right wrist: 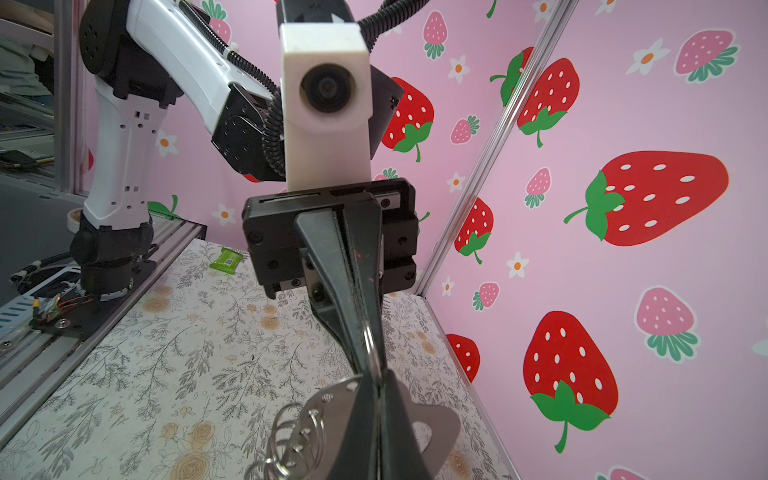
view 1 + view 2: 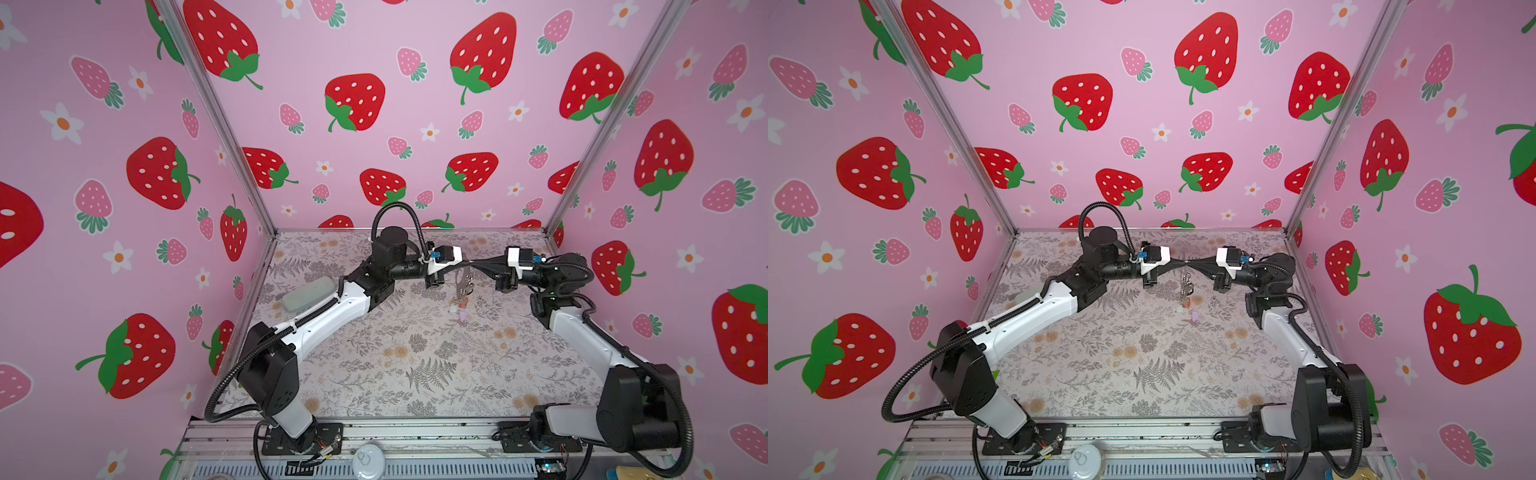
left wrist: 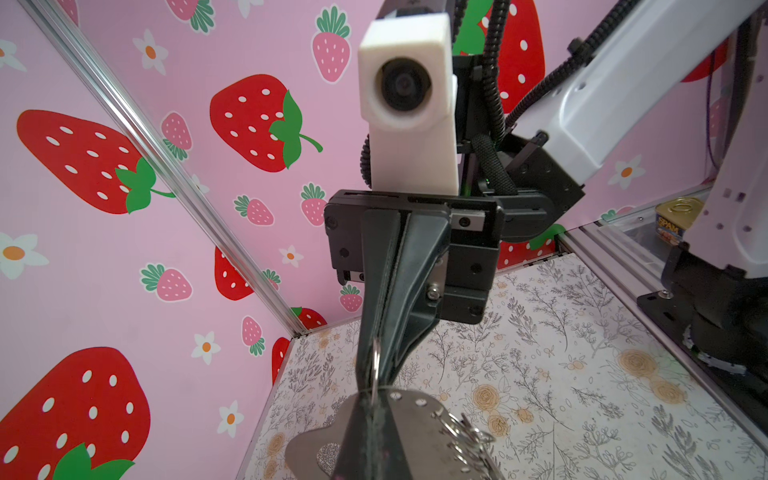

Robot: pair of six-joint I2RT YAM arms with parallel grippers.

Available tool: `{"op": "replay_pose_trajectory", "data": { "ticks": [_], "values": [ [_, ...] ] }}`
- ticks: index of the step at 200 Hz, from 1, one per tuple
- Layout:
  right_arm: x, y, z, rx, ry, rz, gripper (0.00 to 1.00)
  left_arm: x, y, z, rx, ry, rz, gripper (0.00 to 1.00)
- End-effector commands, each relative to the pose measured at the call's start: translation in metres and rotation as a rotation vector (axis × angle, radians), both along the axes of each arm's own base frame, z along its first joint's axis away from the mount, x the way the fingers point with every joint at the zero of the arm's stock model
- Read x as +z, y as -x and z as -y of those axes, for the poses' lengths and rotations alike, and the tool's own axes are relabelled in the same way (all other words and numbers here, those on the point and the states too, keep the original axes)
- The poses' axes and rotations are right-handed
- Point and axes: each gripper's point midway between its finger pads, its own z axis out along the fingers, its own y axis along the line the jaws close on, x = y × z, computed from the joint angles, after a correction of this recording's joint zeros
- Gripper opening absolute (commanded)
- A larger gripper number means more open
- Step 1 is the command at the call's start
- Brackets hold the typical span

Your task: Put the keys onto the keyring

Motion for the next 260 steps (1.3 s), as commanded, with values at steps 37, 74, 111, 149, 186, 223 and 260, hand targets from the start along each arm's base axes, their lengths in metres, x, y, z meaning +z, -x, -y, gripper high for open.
{"op": "replay_pose_trajectory", "data": {
  "ticks": [37, 74, 111, 149, 186, 223, 260],
  "values": [
    [0.008, 0.001, -0.002, 0.000, 0.000, 0.057, 0.04, 0.021, 0.005, -0.002, 0.011, 0.013, 0.089, 0.00],
    [0.007, 0.000, -0.002, -0.016, 0.002, 0.069, 0.03, 0.020, 0.002, -0.004, 0.035, 0.000, 0.101, 0.03],
    [0.002, -0.002, -0.001, -0.047, 0.019, 0.094, 0.03, 0.017, -0.003, -0.007, 0.065, -0.009, 0.104, 0.12],
    [-0.009, -0.011, 0.004, -0.120, 0.032, 0.087, 0.03, 0.012, -0.013, -0.018, 0.122, -0.023, 0.084, 0.32],
    [-0.024, -0.022, 0.024, -0.243, 0.035, 0.070, 0.03, -0.003, -0.039, -0.042, 0.239, -0.030, -0.008, 0.42],
    [-0.036, -0.033, 0.045, -0.403, 0.081, 0.066, 0.02, -0.043, -0.061, -0.056, 0.348, -0.086, -0.123, 0.43],
    [-0.039, -0.033, 0.062, -0.553, 0.097, 0.060, 0.02, -0.101, -0.072, -0.052, 0.382, -0.167, -0.297, 0.42]
  ]
}}
